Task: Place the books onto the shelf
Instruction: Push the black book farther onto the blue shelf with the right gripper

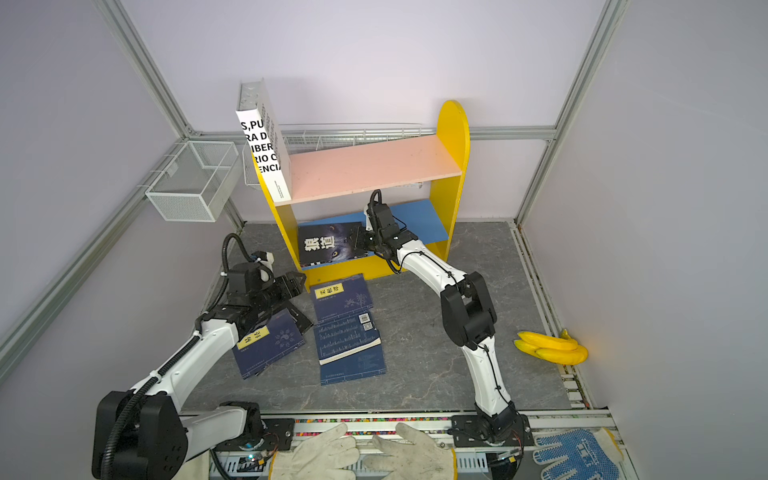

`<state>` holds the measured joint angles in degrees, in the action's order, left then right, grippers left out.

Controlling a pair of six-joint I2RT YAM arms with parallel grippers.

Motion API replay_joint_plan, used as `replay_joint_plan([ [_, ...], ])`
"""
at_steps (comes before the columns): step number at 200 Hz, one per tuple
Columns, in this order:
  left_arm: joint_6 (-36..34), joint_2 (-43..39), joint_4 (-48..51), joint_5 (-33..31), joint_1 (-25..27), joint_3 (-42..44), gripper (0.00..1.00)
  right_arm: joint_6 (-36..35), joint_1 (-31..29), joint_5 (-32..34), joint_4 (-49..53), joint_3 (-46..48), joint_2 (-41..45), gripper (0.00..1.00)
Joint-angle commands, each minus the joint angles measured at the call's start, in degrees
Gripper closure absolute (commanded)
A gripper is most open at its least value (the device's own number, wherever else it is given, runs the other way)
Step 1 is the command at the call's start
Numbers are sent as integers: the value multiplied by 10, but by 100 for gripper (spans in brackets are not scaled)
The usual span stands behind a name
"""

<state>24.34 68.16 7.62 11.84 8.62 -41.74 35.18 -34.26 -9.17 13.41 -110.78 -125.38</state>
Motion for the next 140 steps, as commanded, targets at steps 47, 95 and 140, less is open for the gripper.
replay_joint_plan([
  [47,-2,-23,-11,-18,-2,19,19,3,-5,-19,-1,-27,-29,48],
  [95,-4,-24,-9,-19,-2,24,18,-34,-4,101,-66,101,77,40],
  [140,6,-9,-30,-7,-2,27,18,-18,-3,107,-81,151,87,43],
])
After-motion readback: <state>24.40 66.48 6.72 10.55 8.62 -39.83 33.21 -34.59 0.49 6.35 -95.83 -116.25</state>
